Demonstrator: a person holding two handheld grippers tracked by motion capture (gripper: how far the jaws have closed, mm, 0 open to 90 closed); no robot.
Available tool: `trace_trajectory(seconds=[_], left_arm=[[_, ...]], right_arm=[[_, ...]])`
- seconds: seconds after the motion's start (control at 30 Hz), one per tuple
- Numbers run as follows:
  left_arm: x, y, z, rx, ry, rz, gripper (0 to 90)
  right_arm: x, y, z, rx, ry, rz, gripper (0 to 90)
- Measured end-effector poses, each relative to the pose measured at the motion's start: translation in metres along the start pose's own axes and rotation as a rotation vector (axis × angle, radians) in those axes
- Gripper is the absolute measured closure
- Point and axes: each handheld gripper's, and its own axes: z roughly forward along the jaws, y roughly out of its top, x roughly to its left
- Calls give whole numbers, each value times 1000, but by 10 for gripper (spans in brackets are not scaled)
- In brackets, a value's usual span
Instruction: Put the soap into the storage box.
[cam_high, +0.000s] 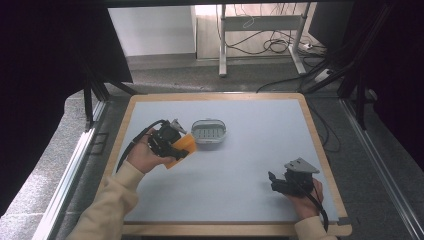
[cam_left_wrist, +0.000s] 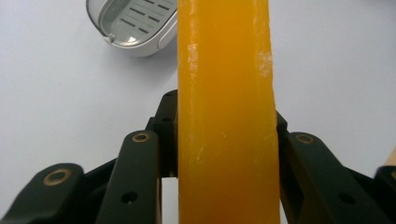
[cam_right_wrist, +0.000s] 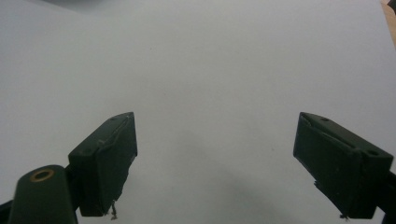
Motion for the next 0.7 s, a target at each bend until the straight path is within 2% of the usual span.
trace_trajectory(seconds=[0.3, 0.37, 0.5, 0.53, 0.63, 0.7], left_arm=[[4, 7, 7, 14, -1, 15, 619], [4, 8, 8, 6, -3, 7, 619], [6, 15, 15, 11, -9, 24, 619], [7, 17, 16, 20, -6, 39, 619], [6, 19, 19, 14, -11, 42, 619], [5, 22, 24, 27, -24, 63, 619]], right_arm=[[1, 0, 0, -4, 3, -2, 139], [1, 0, 0, -4, 3, -1, 139], [0, 0, -1, -7, 5, 1, 138], [-1, 0, -1, -6, 5, 1, 139], [-1, 0, 0, -6, 10, 2, 138], [-1, 1, 0, -8, 12, 0, 139]])
